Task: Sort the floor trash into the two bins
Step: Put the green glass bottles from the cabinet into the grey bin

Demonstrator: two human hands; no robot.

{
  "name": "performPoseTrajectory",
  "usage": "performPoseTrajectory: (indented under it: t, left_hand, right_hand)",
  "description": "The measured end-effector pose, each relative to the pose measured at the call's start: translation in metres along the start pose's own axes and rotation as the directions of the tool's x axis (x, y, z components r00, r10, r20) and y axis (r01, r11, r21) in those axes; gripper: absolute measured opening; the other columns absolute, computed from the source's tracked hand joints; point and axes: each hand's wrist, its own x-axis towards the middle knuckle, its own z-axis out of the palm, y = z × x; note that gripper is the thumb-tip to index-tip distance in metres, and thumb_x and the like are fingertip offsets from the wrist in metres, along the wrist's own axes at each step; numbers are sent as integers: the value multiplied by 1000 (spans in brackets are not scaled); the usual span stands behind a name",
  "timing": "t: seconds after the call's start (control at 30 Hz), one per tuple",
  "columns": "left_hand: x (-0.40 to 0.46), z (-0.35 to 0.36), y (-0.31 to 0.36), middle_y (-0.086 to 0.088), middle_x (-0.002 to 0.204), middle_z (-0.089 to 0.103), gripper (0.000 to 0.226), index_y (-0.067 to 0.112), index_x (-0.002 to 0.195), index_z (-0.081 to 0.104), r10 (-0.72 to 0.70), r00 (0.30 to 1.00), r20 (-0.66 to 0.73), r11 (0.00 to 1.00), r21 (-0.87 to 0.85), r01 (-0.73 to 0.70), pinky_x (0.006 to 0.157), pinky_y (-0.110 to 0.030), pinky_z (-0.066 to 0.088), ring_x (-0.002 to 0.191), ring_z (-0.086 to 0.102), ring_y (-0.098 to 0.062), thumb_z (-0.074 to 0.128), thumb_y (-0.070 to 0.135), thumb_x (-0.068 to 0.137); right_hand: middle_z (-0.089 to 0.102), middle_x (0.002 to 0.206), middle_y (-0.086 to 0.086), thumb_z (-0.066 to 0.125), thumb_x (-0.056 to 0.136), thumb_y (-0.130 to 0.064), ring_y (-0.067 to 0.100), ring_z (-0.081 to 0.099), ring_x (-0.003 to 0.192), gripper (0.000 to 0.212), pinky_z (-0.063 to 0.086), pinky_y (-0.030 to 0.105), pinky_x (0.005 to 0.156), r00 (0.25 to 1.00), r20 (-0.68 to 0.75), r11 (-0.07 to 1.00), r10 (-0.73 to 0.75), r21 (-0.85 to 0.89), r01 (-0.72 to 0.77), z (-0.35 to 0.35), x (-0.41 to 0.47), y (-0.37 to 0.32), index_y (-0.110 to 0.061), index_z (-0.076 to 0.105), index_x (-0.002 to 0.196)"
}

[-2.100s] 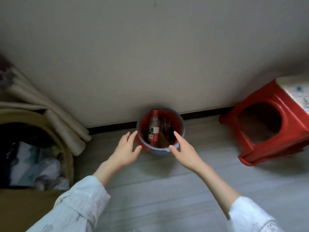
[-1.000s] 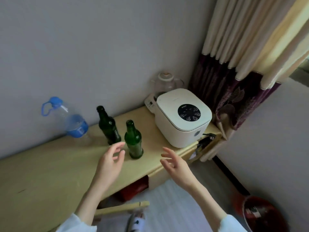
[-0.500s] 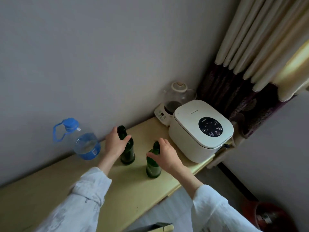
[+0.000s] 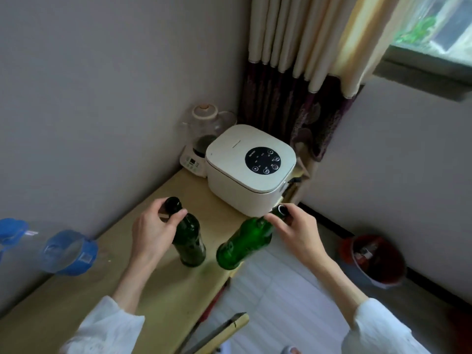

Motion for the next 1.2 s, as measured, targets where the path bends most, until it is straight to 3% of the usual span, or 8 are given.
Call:
performPoseTrajectory:
  t: [0.1,0.27,0.57,0.77,0.93,1.0,1.13,1.2]
  left_hand:
    - [-21,37,42,-1,96,64,31,11,107,64,127,983,132,992,-4,-127,83,-25,39,91,57,-17,71,21,79]
    - [-63,117,109,4,88,64,23,11,97,66,253,908,333,961,21,-276,78,-24,40,85,59,-16,74,16,76]
    - [-135,301,202,3,87,67,20,14,95,65,221,810,544,968,-22,-249,71,-20,40,85,62,-13,73,14,76]
    - [-155,430,234,4,82,63,22,11,97,64,227,754,617,968,-57,-244,68,-12,34,80,58,-13,73,12,76]
    - [-159,538,241,6,81,62,18,16,92,59,224,715,663,971,-91,-219,63,-4,34,77,56,-10,71,13,78]
    - [-155,580,239,6,82,62,18,15,93,59,217,696,684,972,-85,-219,64,0,34,78,56,-10,70,14,79]
    - [-149,686,228,4,88,63,22,11,99,60,226,672,705,964,-62,-259,68,-13,34,83,56,-15,70,14,79]
    - [-151,730,221,1,92,64,24,10,101,59,239,647,724,954,-53,-294,75,-21,38,86,57,-18,70,14,79]
  right_hand:
    - [59,77,-1,73,78,-27,12,52,69,25,37,8,64,991,-133,1000,22,-8,-23,-55,-14,38,-6,63,85]
    - [60,83,0,74,77,-25,15,53,74,24,36,5,67,975,-204,995,87,-35,-96,-129,-49,127,-7,61,86]
    - [57,86,-1,71,81,-28,15,52,80,21,32,18,69,835,-368,908,409,67,-415,-248,-86,312,-12,57,84]
    - [56,88,-2,70,82,-25,25,60,85,16,54,44,73,703,-380,795,601,191,-576,-284,-78,423,-16,57,85]
    - [59,95,1,70,81,-21,27,62,89,16,56,40,77,609,-409,727,680,266,-633,-286,-53,505,-16,58,90]
    - [60,95,3,71,81,-20,30,64,89,18,56,25,71,575,-401,696,713,304,-651,-286,-36,536,-14,60,94]
    - [59,95,2,70,82,-20,32,65,86,21,49,13,68,568,-399,687,720,289,-667,-285,5,616,-10,61,99]
    - [58,96,0,69,83,-22,32,65,87,24,48,21,76,600,-368,696,710,240,-677,-281,22,650,-10,61,102]
